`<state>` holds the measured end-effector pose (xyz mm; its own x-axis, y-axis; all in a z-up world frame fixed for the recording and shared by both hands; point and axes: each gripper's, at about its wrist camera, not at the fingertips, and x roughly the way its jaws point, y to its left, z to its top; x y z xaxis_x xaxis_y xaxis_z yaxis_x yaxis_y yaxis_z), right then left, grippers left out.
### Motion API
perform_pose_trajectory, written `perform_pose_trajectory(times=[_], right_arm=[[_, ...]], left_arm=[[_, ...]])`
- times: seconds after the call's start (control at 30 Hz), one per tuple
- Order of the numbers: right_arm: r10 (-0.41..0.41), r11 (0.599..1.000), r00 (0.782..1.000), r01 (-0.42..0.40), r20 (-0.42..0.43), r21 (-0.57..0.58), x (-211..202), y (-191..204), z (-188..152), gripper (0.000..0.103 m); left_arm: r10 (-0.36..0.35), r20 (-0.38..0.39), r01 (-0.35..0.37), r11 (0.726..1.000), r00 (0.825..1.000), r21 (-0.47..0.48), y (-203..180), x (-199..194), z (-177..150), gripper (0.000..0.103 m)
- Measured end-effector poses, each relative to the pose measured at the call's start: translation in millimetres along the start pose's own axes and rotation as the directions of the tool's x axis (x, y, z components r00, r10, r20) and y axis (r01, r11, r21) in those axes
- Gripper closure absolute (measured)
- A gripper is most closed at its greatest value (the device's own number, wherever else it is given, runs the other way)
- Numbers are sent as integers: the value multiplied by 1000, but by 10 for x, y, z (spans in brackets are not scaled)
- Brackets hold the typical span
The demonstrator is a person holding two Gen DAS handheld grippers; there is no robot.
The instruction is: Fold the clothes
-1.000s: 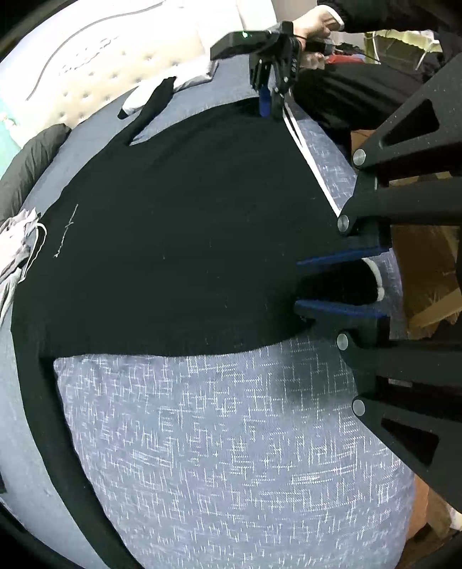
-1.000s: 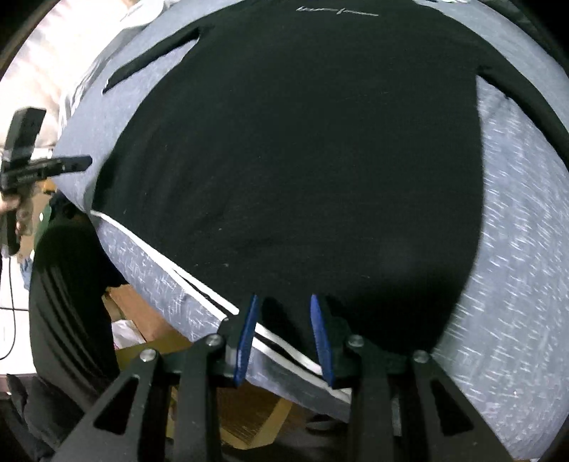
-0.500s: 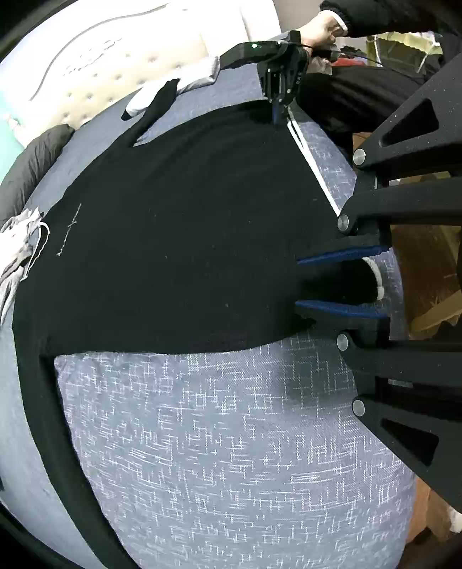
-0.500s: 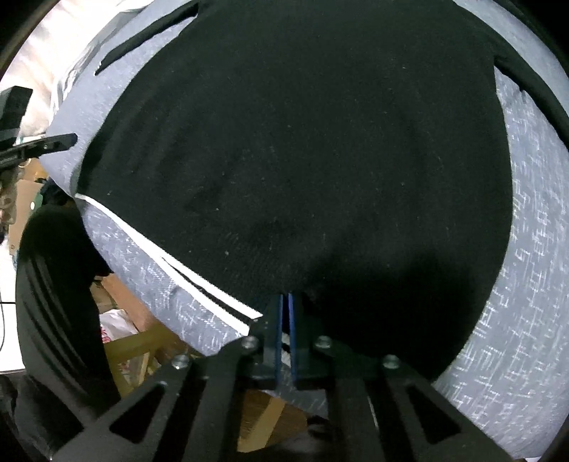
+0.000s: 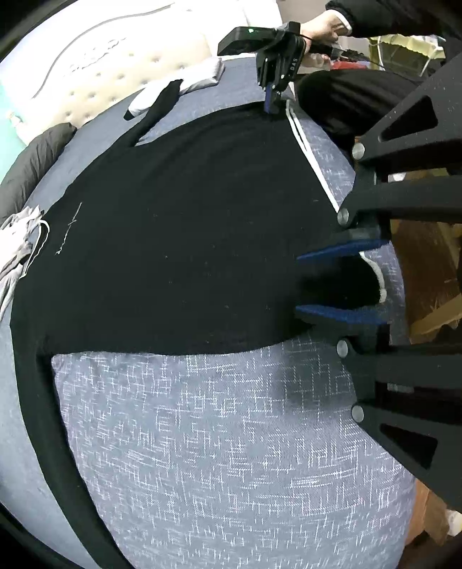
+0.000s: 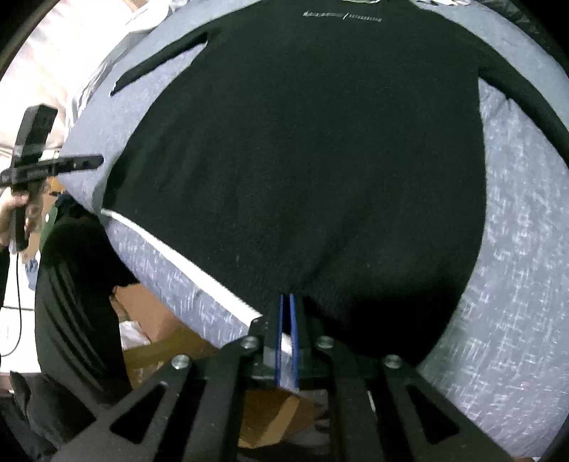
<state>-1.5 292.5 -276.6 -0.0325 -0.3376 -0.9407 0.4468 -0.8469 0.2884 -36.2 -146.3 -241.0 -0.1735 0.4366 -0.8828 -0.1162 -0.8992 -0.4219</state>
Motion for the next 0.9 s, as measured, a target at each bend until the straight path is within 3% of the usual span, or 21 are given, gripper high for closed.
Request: perform_pose_trajectory(times=[0.1,0.27,0.53,0.7,0.83,0.9], right_arm=[[-5,1000,1000,4,14,25,93,21,108,98],[33,999,997,-30,-76,40,441,56,51,98],[72,997,991,-68,-111,33,460,51,-50,100],[115,988,993,-116,23,100,80,-139,49,100],[71,976,988,-97,137,193,-318,-552,187,99],[46,963,980,-95,195,253,-532,-818,226,91]], left_arm=[[-5,0,5,1000,1000,6,-10,-14,1,67],[-9,-4,9,1000,1000,10,-14,-15,-53,67],[-16,-5,16,1000,1000,-11,-148,141,-54,67],[-13,-3,13,1000,1000,-16,-319,326,2,62],[-4,13,5,1000,1000,-27,-270,280,17,61],[9,28,-8,999,1000,-33,-260,271,38,60]])
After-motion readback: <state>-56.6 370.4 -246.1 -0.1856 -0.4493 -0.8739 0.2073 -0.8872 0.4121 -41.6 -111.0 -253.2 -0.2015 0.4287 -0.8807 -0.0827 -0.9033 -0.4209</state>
